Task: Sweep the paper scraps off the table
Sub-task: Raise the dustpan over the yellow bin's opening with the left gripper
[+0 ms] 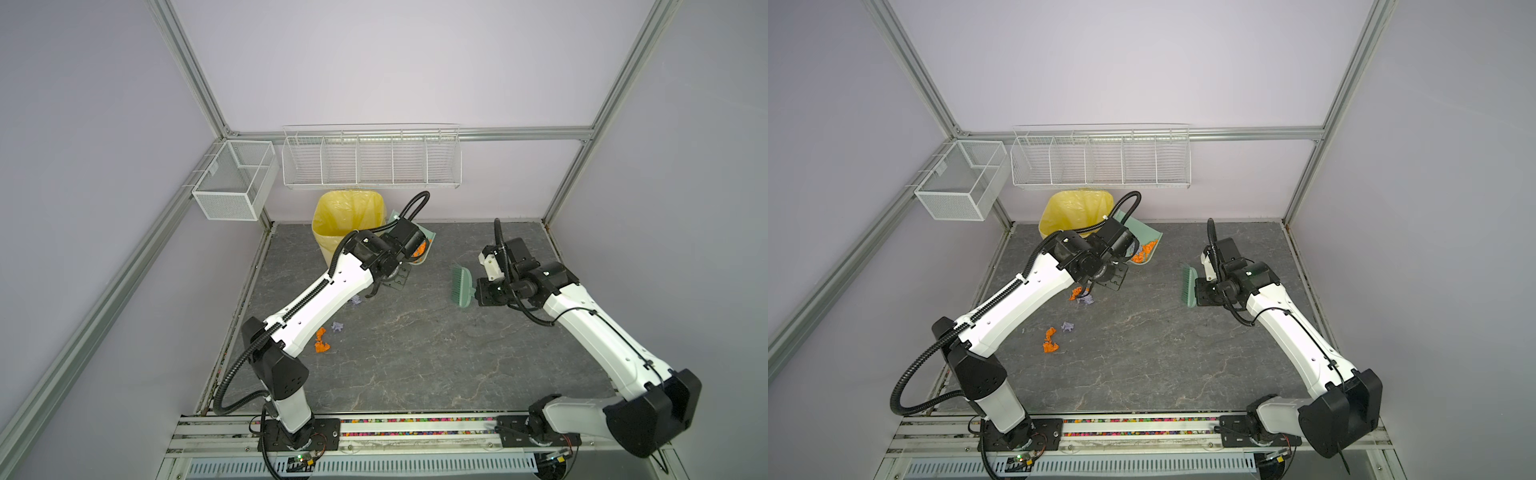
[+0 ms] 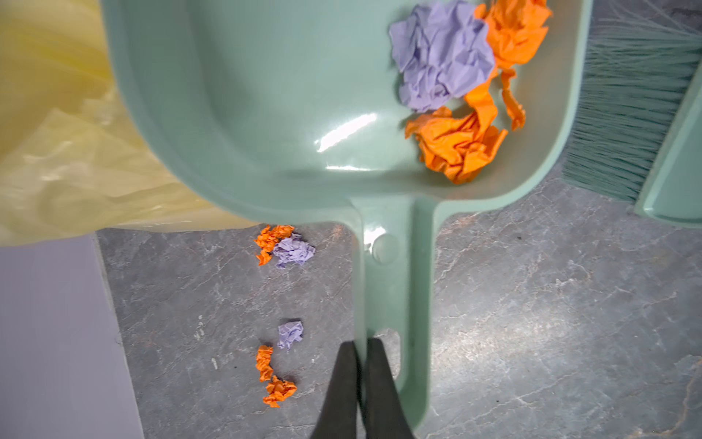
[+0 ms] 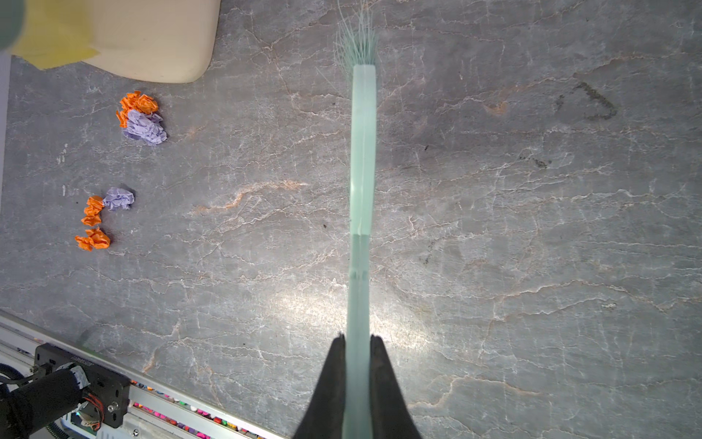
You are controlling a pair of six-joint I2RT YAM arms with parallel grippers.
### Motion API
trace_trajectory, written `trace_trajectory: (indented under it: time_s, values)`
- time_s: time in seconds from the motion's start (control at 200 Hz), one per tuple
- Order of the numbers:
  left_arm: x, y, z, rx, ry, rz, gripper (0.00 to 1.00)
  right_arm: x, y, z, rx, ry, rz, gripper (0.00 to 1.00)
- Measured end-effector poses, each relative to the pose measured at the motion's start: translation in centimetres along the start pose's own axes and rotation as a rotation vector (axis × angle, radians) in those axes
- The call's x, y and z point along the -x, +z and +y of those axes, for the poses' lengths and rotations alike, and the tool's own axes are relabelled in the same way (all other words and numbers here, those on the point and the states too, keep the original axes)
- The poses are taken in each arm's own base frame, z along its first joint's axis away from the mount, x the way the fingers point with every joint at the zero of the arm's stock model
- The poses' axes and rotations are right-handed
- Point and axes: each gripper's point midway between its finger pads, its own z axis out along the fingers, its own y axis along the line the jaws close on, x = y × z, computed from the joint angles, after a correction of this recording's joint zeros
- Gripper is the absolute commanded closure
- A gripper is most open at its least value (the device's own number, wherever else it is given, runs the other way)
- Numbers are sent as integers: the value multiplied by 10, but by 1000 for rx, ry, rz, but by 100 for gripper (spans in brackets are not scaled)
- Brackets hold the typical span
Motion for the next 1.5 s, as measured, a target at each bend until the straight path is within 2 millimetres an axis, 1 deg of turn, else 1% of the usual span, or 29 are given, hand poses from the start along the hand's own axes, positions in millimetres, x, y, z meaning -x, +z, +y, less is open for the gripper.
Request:
trace_trajectory:
  time_s: [0.115, 0.28, 0.48, 0.84, 0.99, 1.245, 1.36, 1.5]
  values:
    - [3, -12, 19, 29, -15, -22, 100, 1, 0, 0, 2, 0, -3, 93]
    - [8, -31, 36, 56, -15, -51, 100, -1, 1, 0, 3, 0, 1, 93]
    - [15, -42, 58, 86, -34, -69, 100, -3, 4, -1, 1, 1, 9, 93]
    - [12, -43, 96, 136, -78, -45, 100, -5, 3, 0, 9, 1, 10, 93]
    - [11, -42, 111, 156, -90, -39, 100, -8, 0, -1, 10, 0, 2, 93]
    - [13, -47, 140, 235, -107, -47, 100, -7, -1, 0, 12, 0, 0, 93]
    - [12, -48, 150, 269, -111, -45, 100, -9, 0, -1, 11, 0, 2, 93]
    - [14, -50, 156, 297, -103, -48, 100, -13, 3, -3, 6, 1, 14, 93]
